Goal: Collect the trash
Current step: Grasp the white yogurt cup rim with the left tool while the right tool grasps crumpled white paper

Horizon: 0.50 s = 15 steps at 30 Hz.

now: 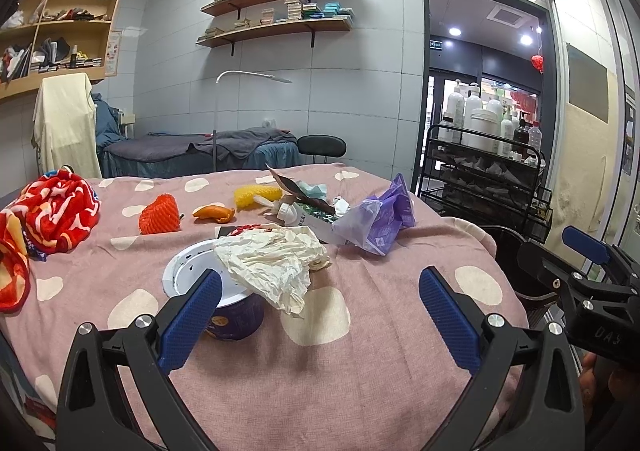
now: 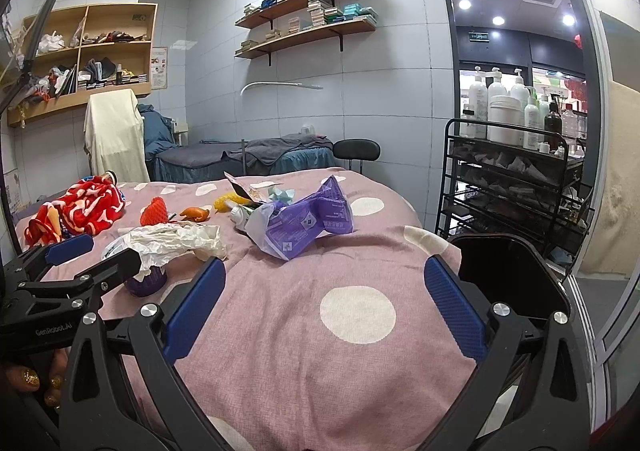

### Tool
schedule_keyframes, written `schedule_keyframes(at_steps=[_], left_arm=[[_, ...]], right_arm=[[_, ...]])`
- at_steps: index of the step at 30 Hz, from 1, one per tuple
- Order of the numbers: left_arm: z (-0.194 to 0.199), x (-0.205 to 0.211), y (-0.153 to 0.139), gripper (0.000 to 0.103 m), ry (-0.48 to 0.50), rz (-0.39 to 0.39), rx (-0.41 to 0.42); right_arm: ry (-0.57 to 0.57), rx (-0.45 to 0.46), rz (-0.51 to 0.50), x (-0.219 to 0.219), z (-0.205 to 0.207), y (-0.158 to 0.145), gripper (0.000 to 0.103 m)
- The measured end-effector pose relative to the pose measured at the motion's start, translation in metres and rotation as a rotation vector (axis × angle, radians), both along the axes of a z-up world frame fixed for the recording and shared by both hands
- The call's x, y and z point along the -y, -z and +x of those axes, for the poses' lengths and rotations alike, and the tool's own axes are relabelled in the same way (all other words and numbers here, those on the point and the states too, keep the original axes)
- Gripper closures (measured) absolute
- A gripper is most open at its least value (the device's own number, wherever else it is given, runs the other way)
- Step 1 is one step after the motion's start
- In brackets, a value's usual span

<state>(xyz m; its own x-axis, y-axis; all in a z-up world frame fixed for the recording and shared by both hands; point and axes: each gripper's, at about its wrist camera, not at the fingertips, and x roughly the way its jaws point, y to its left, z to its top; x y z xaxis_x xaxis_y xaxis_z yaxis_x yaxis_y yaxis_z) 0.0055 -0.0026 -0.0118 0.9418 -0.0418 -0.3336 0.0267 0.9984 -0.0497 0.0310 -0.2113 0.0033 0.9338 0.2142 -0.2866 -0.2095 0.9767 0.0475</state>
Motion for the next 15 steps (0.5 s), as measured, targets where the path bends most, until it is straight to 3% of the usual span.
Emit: schedule_keyframes(at_steps=[6,10,15], left_arm=[[0.003,-0.023,0.004,0.005,0.022,0.067,-0.02],[0.009,-0.04,0.007,0.005,0.051,0.139,-0.086],[0.02,-0.054,0.01,0.005,0.094,0.168,-0.154]], right_arm=[[-0.032,-0.046,-0.013,-0.005,0.012,0.003,0.005],[-0.06,-0.085,-0.005,-0.008,0.021,0.006,0.005],[-0.214,-0.189,0.026,-0.024,0.046,0.008,0.005]])
